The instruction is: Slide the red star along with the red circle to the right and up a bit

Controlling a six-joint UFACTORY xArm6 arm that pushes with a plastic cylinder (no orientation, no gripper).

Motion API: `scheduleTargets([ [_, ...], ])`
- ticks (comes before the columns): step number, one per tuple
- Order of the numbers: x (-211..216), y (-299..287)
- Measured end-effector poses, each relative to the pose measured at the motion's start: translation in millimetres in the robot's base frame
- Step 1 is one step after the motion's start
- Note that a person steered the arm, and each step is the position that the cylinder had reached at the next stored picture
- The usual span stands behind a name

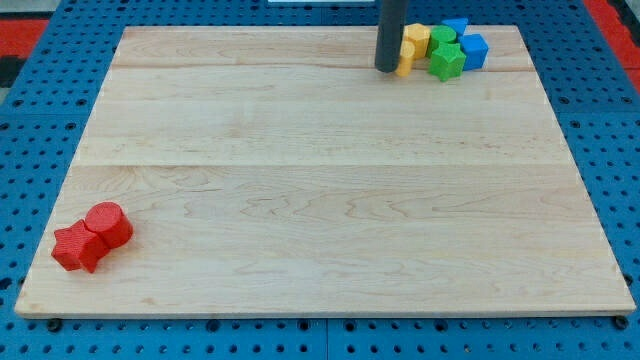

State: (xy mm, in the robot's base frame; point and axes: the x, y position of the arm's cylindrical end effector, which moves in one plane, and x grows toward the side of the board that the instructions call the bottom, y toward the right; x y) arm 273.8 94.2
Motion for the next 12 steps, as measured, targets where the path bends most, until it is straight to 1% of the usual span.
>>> scheduleTargets([
  [3,0,17],
  [4,26,17],
  [6,201,13],
  [7,271,-42],
  [8,312,-144],
  [9,344,-230],
  [10,344,-272],
  [11,344,-343],
  [12,339,-380],
])
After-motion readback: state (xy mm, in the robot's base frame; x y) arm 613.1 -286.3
